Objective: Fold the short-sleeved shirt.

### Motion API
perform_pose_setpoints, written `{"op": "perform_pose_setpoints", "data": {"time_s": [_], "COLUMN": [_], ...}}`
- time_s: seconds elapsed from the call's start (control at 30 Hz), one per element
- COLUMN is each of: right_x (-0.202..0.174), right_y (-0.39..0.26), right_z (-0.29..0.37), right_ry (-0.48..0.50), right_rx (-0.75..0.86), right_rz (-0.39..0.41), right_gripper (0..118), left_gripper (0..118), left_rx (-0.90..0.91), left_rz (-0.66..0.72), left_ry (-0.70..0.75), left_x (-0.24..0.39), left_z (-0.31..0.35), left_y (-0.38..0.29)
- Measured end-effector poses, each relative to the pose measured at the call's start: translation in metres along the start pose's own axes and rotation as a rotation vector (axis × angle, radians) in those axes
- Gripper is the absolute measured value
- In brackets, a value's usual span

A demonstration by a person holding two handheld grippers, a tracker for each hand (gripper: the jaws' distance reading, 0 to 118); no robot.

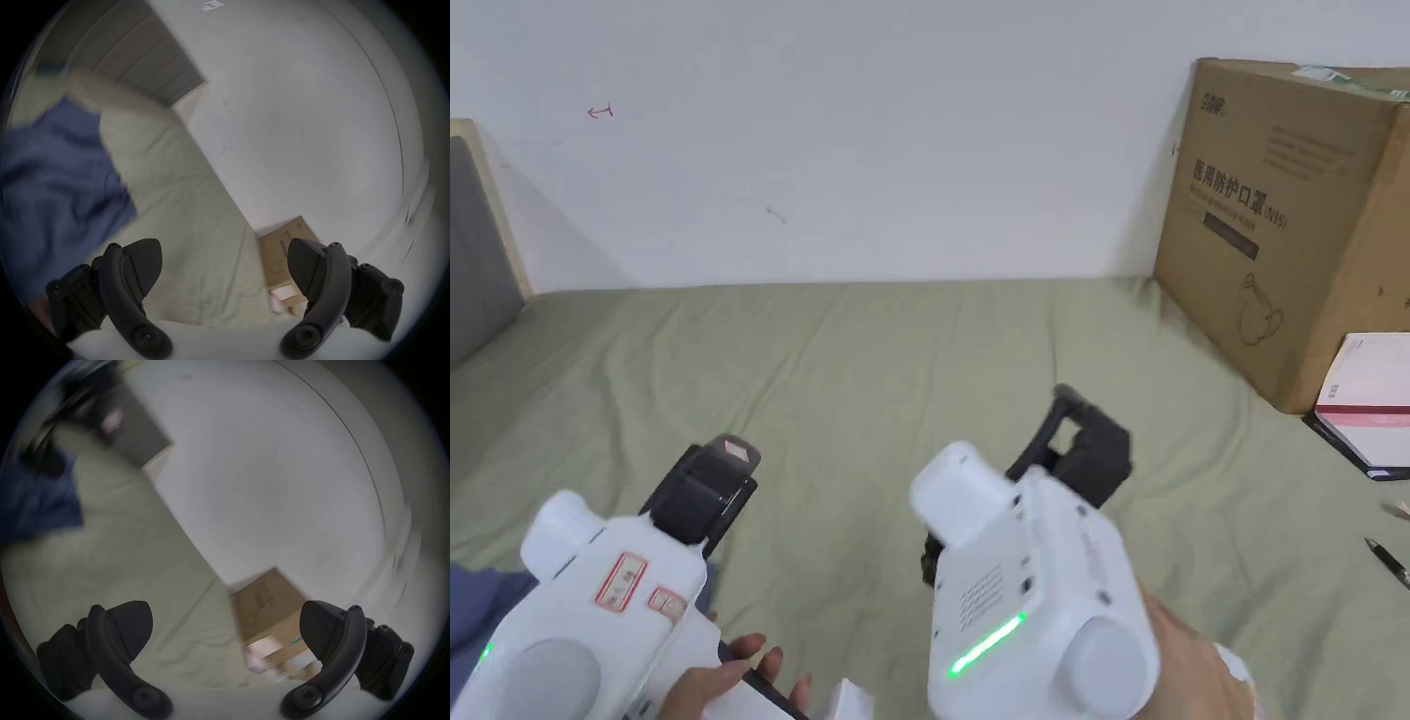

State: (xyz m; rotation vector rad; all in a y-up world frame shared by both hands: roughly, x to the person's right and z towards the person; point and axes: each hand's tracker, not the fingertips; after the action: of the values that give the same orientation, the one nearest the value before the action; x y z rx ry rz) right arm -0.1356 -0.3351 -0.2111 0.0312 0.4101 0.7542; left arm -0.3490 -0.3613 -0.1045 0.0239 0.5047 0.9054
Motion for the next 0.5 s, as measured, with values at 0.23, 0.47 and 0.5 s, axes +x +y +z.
{"op": "perform_pose_setpoints", "data": {"time_s": [0.23, 0.47, 0.5], "right_x": [0.049, 0.043, 0.047], "right_y": [-0.047, -0.049, -0.045], "right_z": [-0.008, 0.004, 0.005], "right_ry": [0.006, -0.041, -0.043], "right_rx": [-0.068, -0.017, -0.016], "right_rz": [-0.732, -0.706, -0.706], "right_gripper": [118, 118, 118], "left_gripper": [115, 115, 115], "left_rx": [0.197, 0.117, 0.123], "left_rz": [-1.054, -0.913, -0.905], "left_ry": [0.125, 0.034, 0.037], "left_x": [0.082, 0.074, 0.074], "left_z": [0.019, 0.021, 0.021], "left_y": [-0.023, -0.026, -0.025]}}
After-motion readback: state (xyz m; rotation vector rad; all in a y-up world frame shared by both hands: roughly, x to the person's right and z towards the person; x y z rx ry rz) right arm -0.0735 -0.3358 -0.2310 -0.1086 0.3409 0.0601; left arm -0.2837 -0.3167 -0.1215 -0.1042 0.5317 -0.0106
